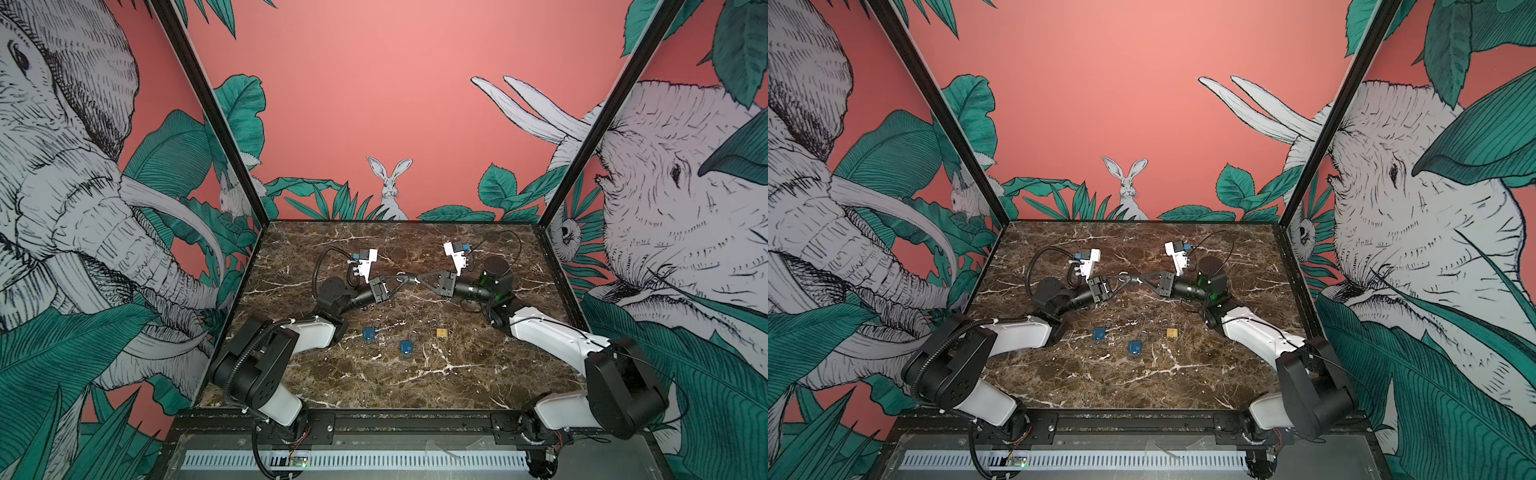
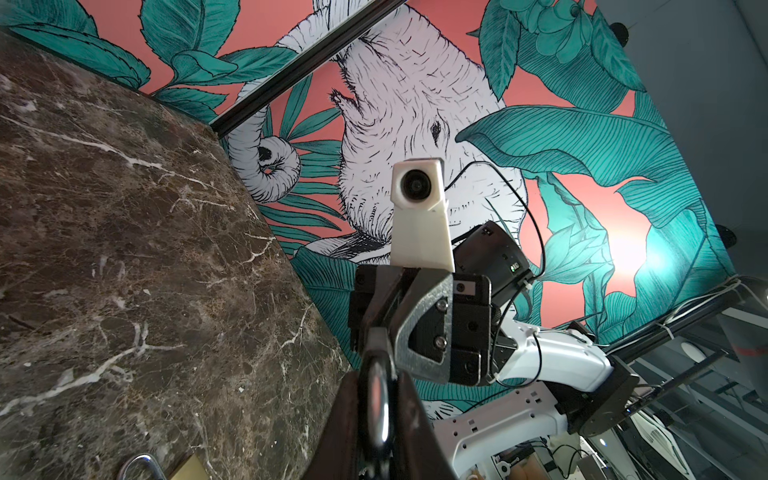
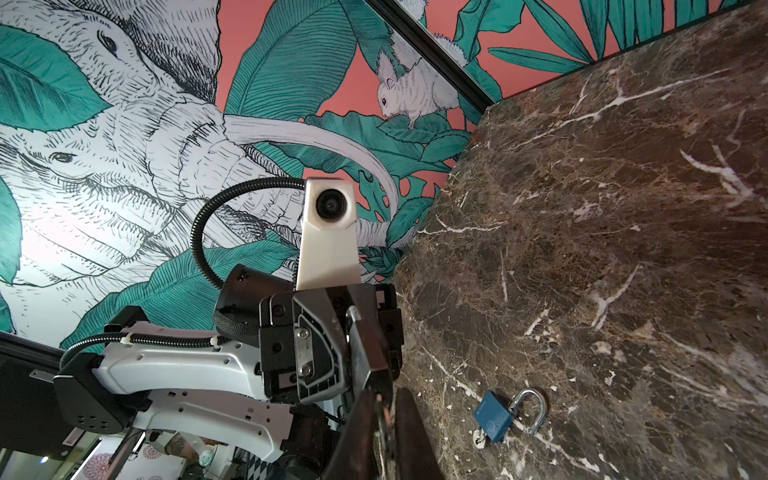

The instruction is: Lock with the key

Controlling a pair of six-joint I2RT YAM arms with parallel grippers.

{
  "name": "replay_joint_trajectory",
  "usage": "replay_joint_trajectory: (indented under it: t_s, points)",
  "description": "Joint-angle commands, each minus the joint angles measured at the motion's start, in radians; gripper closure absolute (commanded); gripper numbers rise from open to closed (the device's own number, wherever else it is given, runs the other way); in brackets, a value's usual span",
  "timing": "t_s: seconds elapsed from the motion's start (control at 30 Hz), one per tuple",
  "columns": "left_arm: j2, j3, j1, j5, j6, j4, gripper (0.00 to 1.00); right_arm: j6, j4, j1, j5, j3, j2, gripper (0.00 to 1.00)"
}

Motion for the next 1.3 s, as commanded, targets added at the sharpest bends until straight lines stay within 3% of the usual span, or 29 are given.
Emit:
replay_joint_trajectory:
  t_s: [0.0,0.13,0.23,0.7,1.0,1.1,1.17,1.27]
  points:
    - [-0.002,0.016,-0.005,0.010,-0.011,0.061,1.00,0.008,0.074,0.008,-0.021,0.020,0.007,0.92]
    - [0.001,0.017,-0.005,0.005,-0.010,0.061,1.00,0.013,0.085,0.008,-0.018,0.011,0.009,0.93]
    - [0.006,0.017,-0.005,0.001,-0.010,0.061,1.00,0.037,0.120,0.008,-0.022,0.002,0.020,1.00]
    - [0.024,0.032,0.002,0.014,-0.052,0.106,1.00,0.136,0.366,-0.071,-0.066,-0.114,0.020,1.00]
    - [0.043,0.047,0.004,0.020,-0.057,0.105,1.00,0.147,0.394,-0.115,-0.073,-0.165,-0.001,1.00]
    - [0.058,0.070,0.001,0.025,-0.041,0.037,1.00,0.099,0.263,-0.146,-0.024,-0.198,-0.052,1.00]
    - [0.054,0.089,-0.008,0.007,0.019,-0.110,1.00,0.006,0.035,-0.160,0.062,-0.207,-0.124,1.00]
    - [0.007,0.132,-0.031,-0.062,0.224,-0.455,1.00,-0.146,-0.335,-0.167,0.227,-0.191,-0.242,1.00]
